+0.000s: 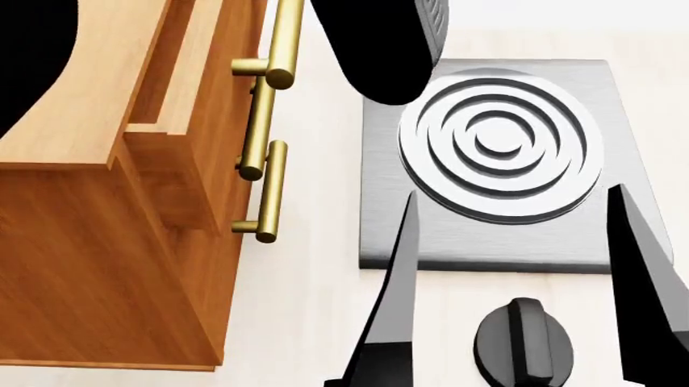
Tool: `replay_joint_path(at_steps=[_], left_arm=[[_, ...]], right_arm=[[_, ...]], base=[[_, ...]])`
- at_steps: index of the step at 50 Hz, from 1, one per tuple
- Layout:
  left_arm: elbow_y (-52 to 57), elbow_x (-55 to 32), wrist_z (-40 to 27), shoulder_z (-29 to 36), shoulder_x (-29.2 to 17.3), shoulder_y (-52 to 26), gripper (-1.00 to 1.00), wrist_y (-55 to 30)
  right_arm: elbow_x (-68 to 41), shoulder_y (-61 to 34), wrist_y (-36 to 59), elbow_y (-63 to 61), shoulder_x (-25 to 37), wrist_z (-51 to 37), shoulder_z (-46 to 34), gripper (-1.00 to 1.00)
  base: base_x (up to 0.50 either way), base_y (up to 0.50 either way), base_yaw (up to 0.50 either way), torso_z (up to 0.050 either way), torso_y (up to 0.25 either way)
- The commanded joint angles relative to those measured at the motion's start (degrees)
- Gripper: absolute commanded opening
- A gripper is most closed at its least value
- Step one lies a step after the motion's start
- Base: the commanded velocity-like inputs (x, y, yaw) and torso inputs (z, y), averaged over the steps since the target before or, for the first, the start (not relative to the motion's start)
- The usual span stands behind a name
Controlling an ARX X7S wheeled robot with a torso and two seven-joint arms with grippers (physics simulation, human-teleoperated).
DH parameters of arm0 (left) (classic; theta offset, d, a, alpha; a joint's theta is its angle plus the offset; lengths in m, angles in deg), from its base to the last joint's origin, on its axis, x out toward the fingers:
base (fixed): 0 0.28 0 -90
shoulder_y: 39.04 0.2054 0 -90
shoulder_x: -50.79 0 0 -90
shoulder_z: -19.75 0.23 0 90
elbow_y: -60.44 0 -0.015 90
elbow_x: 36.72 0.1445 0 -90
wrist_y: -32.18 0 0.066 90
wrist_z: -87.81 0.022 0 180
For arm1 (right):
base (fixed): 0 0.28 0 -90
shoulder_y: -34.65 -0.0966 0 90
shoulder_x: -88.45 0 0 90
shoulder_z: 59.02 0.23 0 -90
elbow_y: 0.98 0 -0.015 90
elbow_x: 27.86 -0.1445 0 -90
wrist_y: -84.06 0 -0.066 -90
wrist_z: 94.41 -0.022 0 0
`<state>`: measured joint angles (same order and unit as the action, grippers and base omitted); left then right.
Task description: Pick the akita bowl on the wooden cabinet and place it on the plate.
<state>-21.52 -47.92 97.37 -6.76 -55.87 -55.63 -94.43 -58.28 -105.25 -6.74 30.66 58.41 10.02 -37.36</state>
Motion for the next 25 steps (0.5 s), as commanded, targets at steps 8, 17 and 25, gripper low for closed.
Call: replay_joint_path(at_steps=[8,17,25], left_arm=[[1.64,0.28,-1.01,0.21,-0.16,1.92,-1.0,-2.42],[3.05,-0.53,-1.4,-0.03,-1.42,3.85,-1.0,-3.09],[3.91,-0.77,-1.81,-0.41,-2.39,4.82,-1.0,-2.91]], right_arm=[[-0.14,-0.42,0.04,0.01,0.03,-0.09,-0.26,1.0],[0.06,-0.41,-0.11,0.21,-0.03,-0.08,-0.42,1.0],[0.24,-0.26,-0.37,0.49,-0.06,-0.02,-0.54,1.0]], base=[[0.0,0.0,0.0,0.0,0.0],[0.0,0.0,0.0,0.0,0.001],[0.0,0.0,0.0,0.0,0.0]])
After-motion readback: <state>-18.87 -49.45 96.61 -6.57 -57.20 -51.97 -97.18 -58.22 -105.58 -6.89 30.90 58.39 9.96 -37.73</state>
